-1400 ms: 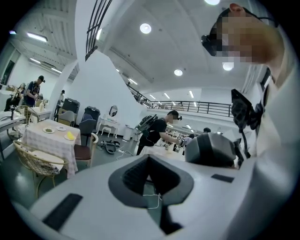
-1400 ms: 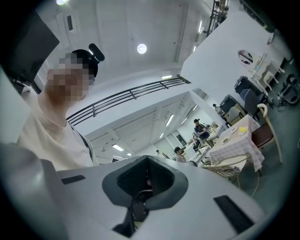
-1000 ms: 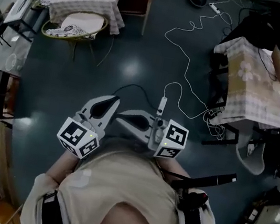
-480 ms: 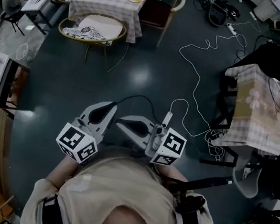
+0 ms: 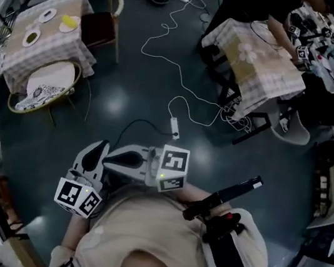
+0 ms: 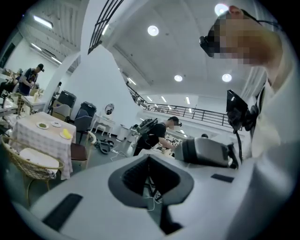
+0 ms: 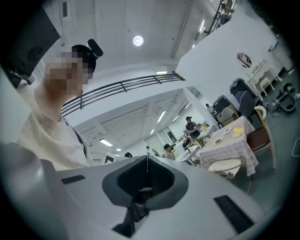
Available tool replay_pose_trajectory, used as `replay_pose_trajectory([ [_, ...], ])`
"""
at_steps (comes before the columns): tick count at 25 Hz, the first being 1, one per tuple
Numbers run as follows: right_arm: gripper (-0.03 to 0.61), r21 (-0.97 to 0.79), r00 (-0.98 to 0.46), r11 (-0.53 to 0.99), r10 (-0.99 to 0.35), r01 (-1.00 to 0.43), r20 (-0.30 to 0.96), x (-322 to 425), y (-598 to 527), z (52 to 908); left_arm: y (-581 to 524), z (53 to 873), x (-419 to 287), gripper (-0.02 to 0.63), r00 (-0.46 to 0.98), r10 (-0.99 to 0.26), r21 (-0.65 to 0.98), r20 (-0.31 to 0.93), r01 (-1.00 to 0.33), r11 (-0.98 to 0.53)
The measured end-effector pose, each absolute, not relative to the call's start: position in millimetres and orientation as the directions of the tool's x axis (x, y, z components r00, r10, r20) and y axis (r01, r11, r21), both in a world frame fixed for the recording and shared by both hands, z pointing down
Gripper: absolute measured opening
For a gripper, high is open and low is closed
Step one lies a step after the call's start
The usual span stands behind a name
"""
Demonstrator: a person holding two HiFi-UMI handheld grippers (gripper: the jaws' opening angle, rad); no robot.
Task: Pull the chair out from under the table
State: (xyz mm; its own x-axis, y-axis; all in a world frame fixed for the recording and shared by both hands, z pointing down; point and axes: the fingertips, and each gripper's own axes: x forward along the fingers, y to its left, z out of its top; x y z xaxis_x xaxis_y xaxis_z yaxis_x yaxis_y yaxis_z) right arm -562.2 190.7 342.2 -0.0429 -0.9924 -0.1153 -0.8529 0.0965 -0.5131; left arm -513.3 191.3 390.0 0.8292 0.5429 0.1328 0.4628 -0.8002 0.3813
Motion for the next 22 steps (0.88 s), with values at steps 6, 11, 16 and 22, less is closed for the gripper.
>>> replay_pose_trajectory([
  [6,0.012,-0.508,0.174,-0.105,-0.98,-0.855,-0.091,-552.6,185.8,341.5,180.1,389.3,-507.5,0.008,0.739,0.666,0.405,0.101,0.581,-0.706],
  [11,0.012,-0.528,0.233,-0.159,-0.969,-0.835,-0.078,-555.8,173.1,342.8,165.2,387.2,-514.8,0.008,0.717,0.692,0.404,0.087,0.609,-0.682],
  [16,0.012,-0.525,0.172,-0.116,-0.983,-0.843,-0.058,-567.0,150.4,339.7,142.6,384.7,-523.8,0.008,0.746,0.662,0.413,0.077,0.58,-0.702],
  [22,0.011,-0.534,0.045,-0.014,-0.998,-0.845,-0.046,-577.2,126.1,344.3,113.5,390.9,-528.5,0.008,0.805,0.587,0.415,0.084,0.508,-0.755],
])
